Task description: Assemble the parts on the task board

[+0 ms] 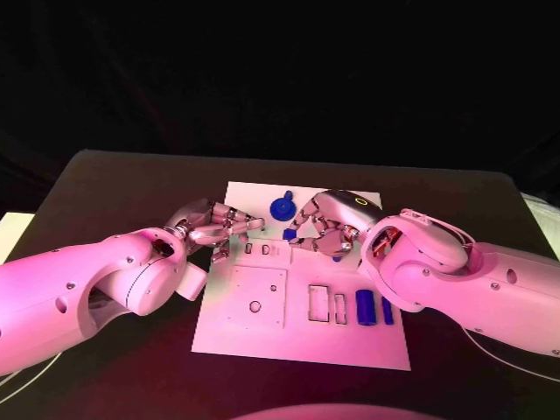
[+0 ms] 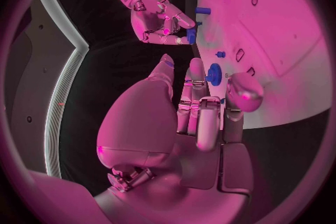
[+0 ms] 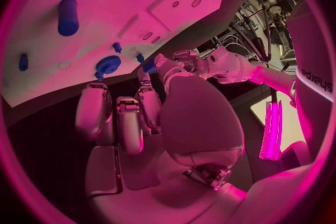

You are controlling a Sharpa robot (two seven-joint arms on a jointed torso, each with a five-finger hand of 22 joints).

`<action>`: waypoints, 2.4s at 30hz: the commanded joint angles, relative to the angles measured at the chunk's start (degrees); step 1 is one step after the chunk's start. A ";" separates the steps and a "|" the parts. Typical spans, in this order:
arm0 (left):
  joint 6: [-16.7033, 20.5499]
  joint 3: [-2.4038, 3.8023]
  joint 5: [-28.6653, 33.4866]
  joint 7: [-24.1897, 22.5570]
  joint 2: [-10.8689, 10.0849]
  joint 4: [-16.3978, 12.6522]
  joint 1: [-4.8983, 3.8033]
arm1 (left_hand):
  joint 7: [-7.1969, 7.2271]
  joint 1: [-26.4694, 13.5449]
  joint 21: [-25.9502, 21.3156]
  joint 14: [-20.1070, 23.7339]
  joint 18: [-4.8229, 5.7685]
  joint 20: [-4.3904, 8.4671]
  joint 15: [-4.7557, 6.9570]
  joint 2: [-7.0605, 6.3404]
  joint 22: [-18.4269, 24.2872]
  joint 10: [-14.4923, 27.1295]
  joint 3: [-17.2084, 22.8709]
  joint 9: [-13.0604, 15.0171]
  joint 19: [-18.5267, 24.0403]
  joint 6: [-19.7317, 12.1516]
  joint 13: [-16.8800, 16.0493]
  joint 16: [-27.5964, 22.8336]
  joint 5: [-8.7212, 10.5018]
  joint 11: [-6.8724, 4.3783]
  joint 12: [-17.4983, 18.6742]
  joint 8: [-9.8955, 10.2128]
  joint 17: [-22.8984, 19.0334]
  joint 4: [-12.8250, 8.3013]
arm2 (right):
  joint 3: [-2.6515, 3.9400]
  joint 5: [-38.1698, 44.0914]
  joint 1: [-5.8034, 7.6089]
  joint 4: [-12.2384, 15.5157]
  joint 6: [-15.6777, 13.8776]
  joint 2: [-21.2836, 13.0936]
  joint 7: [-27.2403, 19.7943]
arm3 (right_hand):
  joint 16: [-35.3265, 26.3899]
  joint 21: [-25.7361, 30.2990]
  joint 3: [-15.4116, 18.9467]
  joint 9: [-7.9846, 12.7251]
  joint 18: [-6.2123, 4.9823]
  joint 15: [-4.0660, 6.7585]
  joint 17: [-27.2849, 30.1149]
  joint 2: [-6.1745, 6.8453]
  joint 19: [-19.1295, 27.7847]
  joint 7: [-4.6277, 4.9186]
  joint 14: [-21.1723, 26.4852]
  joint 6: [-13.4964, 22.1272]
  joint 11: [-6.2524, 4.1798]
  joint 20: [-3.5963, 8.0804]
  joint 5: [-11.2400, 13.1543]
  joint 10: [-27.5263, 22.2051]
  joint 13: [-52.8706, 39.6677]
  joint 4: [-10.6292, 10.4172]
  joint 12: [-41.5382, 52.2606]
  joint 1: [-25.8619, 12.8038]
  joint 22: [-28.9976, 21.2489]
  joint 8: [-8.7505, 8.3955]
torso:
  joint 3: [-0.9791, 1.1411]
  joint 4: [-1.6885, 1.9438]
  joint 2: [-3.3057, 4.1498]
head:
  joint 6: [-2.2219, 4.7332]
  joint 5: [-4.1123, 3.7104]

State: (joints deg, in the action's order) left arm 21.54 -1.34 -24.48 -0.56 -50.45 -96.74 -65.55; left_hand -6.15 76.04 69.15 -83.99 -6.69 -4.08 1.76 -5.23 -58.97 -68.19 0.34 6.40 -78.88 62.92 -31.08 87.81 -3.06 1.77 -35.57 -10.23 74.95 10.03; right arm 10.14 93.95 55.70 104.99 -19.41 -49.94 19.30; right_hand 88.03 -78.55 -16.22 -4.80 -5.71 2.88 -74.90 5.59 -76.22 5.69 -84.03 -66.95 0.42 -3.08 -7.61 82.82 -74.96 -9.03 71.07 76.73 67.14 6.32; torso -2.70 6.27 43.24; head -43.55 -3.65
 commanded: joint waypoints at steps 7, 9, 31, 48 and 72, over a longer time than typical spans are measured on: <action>0.86 0.04 -9.19 6.87 0.28 -0.97 -0.03 | 1.37 0.17 6.06 -5.96 1.96 0.81 1.28 0.37 -7.60 0.36 -2.04 2.17 -1.36 2.11 -4.46 2.09 0.05 -1.21 -6.73 -4.87 14.89 0.88 | -0.04 2.48 -0.19 0.83 0.69 0.30 1.47 | -0.03 -0.05 -0.11 -0.11 0.98 0.48 -11.42 0.20 -0.24 -0.87 -5.18 -0.83 -0.13 -0.03 0.20 -0.36 -1.89 -0.31 -0.21 -0.60 0.03 0.34 | 0.07 -0.15 0.00 | -0.93 0.79; 0.77 0.04 -9.47 7.35 0.39 -1.00 -0.03 | 1.71 0.18 7.33 -6.01 2.23 1.08 1.57 0.47 -9.33 -0.24 -2.39 2.92 -1.78 2.08 -7.06 2.19 0.08 -1.56 -9.68 -6.32 15.05 1.15 | -0.04 2.50 -0.21 0.86 0.78 0.39 1.47 | -0.03 -0.05 -0.11 -0.11 0.98 0.48 -11.42 0.20 -0.24 -0.87 -5.18 -0.83 -0.13 -0.03 0.20 -0.36 -1.89 -0.31 -0.21 -0.60 0.03 0.34 | 0.07 -0.14 -0.02 | -0.99 0.79; 0.72 0.04 -10.84 11.92 1.88 -0.71 -0.03 | 3.26 -2.45 11.62 -6.01 3.29 2.08 2.67 -0.23 -15.57 -5.34 -2.92 7.56 -3.81 1.04 -21.27 2.19 -0.02 -2.87 -23.80 -14.16 15.05 4.91 | -0.18 2.16 -0.35 1.19 1.75 1.36 -0.17 | -0.06 -0.06 0.21 -0.10 0.99 0.49 -11.37 0.65 -0.26 -0.91 -5.16 -0.80 -0.17 -0.03 0.08 -0.41 -1.77 -0.26 -0.41 -0.51 0.09 0.31 | 0.06 -0.16 -0.02 | -1.65 0.75; -0.31 0.04 -10.85 12.68 2.33 -0.60 -0.03 | 3.49 -1.21 11.86 -6.01 3.33 2.25 2.84 -0.58 -15.96 -5.65 -2.01 8.67 -3.83 0.23 -22.50 2.19 -0.12 -3.08 -24.96 -15.98 15.05 4.70 | -0.19 1.69 -0.35 1.53 1.45 1.79 -1.02 | -0.06 -0.02 0.77 -0.09 1.00 0.46 -11.39 0.88 -0.25 -0.83 -5.17 -0.78 -0.11 -0.04 -0.44 -0.38 -1.79 -0.66 -0.42 -0.89 0.12 0.28 | 0.00 -0.15 0.03 | -1.97 0.62; -1.67 0.04 -11.03 13.25 2.41 -0.28 -0.03 | 3.83 3.04 12.15 -6.01 3.40 2.51 3.13 -0.43 -16.53 -5.67 0.75 10.02 -3.85 -1.28 -23.42 2.19 -0.08 -3.41 -25.59 -18.26 15.05 2.11 | -0.17 1.39 -0.36 1.92 -0.23 1.96 -2.07 | -0.03 0.08 1.10 -0.11 0.97 0.47 -11.46 0.74 -0.17 -0.90 -5.18 -0.86 -0.15 -0.05 -1.13 -0.19 -2.10 -0.88 -0.03 -0.84 -0.02 0.30 | 0.04 -0.18 -0.01 | -2.27 0.39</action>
State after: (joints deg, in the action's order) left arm 21.03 -1.31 -35.23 12.55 -48.15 -96.91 -65.56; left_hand -2.33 78.47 80.99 -83.86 -4.01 -1.64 4.49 -5.66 -74.92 -73.71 0.91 16.36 -82.52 62.20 -54.42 89.83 -3.06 -1.54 -60.81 -28.30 74.90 12.22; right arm 9.95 95.24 55.38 106.70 -19.18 -48.07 18.16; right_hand 87.99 -78.55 -15.41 -4.84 -5.71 2.87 -74.92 6.52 -76.22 4.82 -84.03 -67.40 0.33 -3.09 -8.55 82.73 -74.94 -9.80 70.86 75.86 67.10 6.43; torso -2.65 6.12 43.18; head -45.75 -3.21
